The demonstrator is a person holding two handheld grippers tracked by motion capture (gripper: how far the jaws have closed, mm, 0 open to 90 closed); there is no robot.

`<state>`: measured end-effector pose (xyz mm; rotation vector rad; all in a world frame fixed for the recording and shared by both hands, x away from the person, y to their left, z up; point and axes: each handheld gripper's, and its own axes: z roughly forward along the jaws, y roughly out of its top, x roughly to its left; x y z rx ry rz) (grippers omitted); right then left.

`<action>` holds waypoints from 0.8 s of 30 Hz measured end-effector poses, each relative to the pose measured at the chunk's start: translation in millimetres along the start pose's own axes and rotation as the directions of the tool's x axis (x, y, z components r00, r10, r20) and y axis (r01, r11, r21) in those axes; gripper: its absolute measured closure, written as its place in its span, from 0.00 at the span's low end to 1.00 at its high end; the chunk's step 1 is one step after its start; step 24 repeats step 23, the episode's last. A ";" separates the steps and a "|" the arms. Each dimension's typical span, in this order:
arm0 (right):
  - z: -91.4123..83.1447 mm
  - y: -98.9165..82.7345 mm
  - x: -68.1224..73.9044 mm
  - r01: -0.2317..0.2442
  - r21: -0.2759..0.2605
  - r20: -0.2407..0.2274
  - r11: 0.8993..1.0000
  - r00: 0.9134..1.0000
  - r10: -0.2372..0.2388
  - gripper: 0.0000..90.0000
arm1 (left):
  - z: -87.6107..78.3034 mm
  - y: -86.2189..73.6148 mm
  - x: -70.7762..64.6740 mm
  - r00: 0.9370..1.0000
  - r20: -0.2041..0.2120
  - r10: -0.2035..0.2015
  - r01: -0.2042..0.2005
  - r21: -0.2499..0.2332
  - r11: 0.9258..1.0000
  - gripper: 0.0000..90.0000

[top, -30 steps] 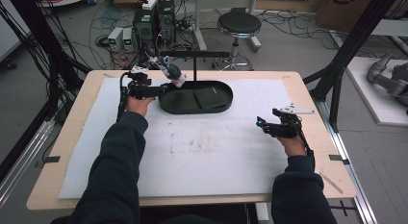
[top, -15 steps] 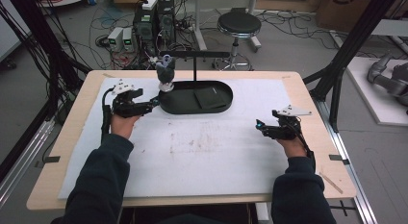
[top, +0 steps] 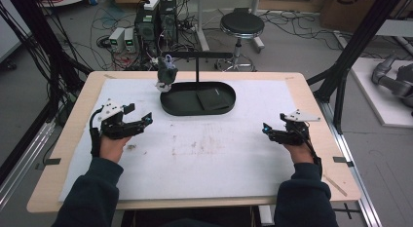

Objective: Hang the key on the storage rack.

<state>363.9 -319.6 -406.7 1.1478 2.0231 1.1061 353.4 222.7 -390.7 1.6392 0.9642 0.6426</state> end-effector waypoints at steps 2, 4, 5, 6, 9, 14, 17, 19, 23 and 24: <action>-0.7 -0.8 -0.6 -0.007 0.004 0.006 1.000 1.000 0.007 0.23 | -2.2 -4.9 1.5 1.000 -0.006 0.002 -0.002 0.004 1.000 0.24; -0.5 -1.3 -1.2 -0.004 0.006 0.007 1.000 1.000 0.003 0.23 | -4.3 -10.2 4.5 1.000 -0.010 -0.001 0.001 0.013 1.000 0.24; -0.1 -1.5 -1.2 -0.001 0.007 0.009 1.000 1.000 0.000 0.23 | -5.3 -13.1 5.6 1.000 -0.015 -0.008 0.008 0.011 1.000 0.24; 0.2 -1.6 -1.1 0.000 0.010 0.010 1.000 1.000 0.000 0.23 | -6.6 -15.8 6.7 1.000 -0.018 -0.016 0.016 0.009 1.000 0.24; 1.2 -2.0 -0.7 0.004 0.017 0.011 1.000 1.000 -0.004 0.23 | -9.6 -21.8 10.6 0.999 -0.025 -0.026 0.026 0.008 1.000 0.24; 3.2 -2.4 -0.1 0.015 0.027 0.015 1.000 1.000 -0.016 0.23 | -9.3 -24.4 13.4 0.999 -0.026 -0.041 0.041 0.003 0.999 0.24; 4.7 -2.9 0.2 0.022 0.036 0.014 0.999 1.000 -0.023 0.23 | -7.7 -25.1 13.3 0.999 -0.023 -0.037 0.037 0.010 0.999 0.25; 5.6 -3.3 0.3 0.023 0.041 0.016 0.999 1.000 -0.023 0.23 | -6.8 -25.6 13.3 0.999 -0.021 -0.037 0.037 0.012 0.999 0.25; 7.5 -3.9 -0.9 0.021 0.048 0.017 0.999 1.000 -0.022 0.23 | -5.6 -26.6 15.0 0.999 -0.018 -0.042 0.042 0.018 0.999 0.25; 7.5 -3.9 -0.9 0.021 0.048 0.017 0.999 1.000 -0.022 0.23 | -5.6 -26.6 15.0 0.999 -0.018 -0.042 0.042 0.018 0.999 0.25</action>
